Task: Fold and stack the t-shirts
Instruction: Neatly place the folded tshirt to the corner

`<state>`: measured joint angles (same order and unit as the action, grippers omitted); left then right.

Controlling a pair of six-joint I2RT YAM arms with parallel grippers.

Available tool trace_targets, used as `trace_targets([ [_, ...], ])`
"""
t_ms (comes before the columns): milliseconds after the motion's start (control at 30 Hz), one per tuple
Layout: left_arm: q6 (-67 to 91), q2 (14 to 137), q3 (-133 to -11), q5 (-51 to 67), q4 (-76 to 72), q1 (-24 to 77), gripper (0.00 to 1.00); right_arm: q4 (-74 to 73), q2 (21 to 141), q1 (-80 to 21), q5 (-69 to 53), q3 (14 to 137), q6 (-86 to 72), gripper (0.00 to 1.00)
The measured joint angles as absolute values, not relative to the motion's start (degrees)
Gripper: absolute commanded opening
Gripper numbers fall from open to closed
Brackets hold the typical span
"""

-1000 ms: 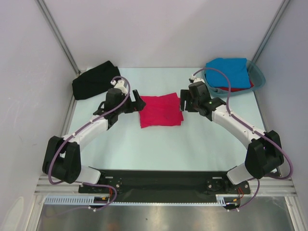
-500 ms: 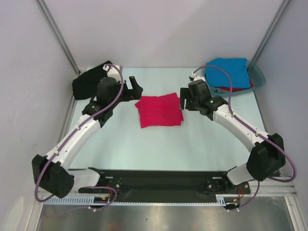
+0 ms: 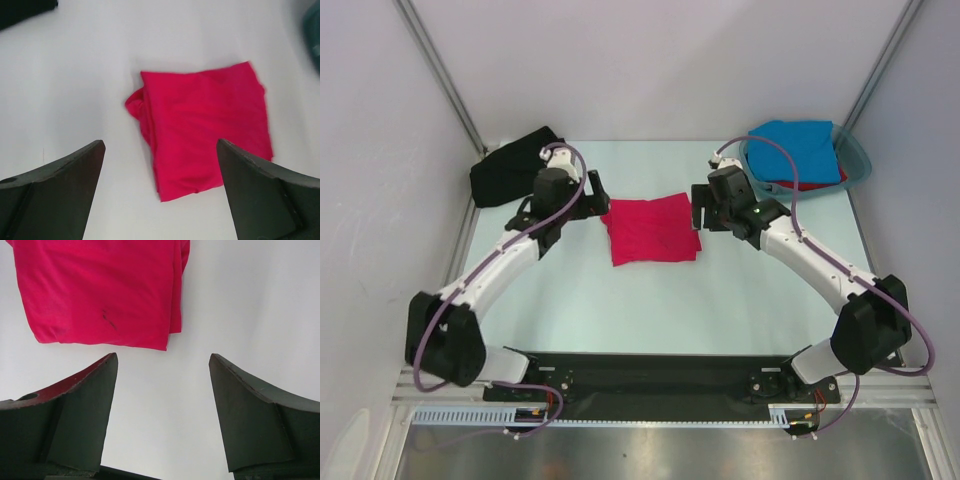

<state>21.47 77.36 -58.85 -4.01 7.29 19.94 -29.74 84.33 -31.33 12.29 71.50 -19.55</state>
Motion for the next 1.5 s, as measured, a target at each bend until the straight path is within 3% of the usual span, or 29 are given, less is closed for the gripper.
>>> trace_targets([
  [433, 22.72, 97.47, -61.76, -2.09, 6.90, 17.06, 1.00, -29.74, 85.93, -29.36, 11.94, 71.48, -17.74, 0.79],
  [1033, 25.63, 110.52, -65.69, 16.56, -1.56, 16.25, 1.00, -29.74, 88.40, -27.05, 11.22, 71.48, -16.99, 0.79],
  [1500, 33.39, 117.32, -65.60, 31.20, -18.39, 18.26, 0.99, -29.76, 88.40, -26.50, 11.38, 71.48, -16.99, 0.79],
])
